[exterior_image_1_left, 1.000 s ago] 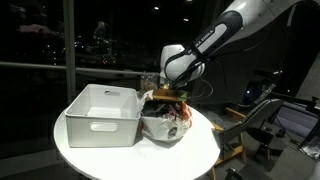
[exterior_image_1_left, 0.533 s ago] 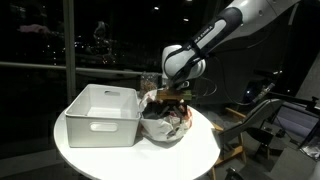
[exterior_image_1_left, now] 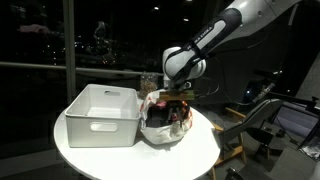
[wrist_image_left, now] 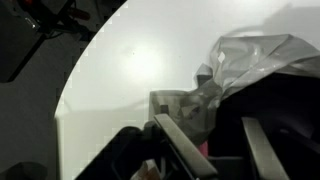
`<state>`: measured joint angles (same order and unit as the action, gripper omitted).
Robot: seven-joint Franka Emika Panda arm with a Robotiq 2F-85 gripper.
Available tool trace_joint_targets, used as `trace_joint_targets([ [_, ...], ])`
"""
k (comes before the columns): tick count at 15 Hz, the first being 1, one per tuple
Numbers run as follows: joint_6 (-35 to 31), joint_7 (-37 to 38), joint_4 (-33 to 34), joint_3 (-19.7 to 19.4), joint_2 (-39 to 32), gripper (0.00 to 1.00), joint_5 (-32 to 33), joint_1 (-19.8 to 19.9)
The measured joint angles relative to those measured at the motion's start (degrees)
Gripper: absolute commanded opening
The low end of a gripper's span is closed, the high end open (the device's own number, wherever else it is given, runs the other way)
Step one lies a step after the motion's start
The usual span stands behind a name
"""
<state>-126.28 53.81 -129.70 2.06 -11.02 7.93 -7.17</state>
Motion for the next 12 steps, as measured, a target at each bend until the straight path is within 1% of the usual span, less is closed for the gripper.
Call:
trace_joint_targets([
  [2,-0.24,0.08,0.38,-0.30,0.02,0.12,0.19,0.00],
  [3,-0.41,0.08,0.58,-0.43,0.03,0.11,0.20,0.00],
  [4,-0.63,0.09,0.73,-0.53,0.03,0.06,0.20,0.00],
  [5,-1.08,0.12,0.83,-0.61,0.04,0.06,0.20,0.00],
  [6,-1.45,0.20,0.89,-0.69,0.07,0.20,0.20,0.00],
  [7,-1.62,0.25,0.96,-0.75,0.13,0.09,0.19,0.00],
  [8,-1.63,0.25,1.02,-0.77,0.20,0.11,0.19,0.00],
  [12,-1.84,0.50,1.04,-0.90,0.77,0.09,0.38,0.00],
])
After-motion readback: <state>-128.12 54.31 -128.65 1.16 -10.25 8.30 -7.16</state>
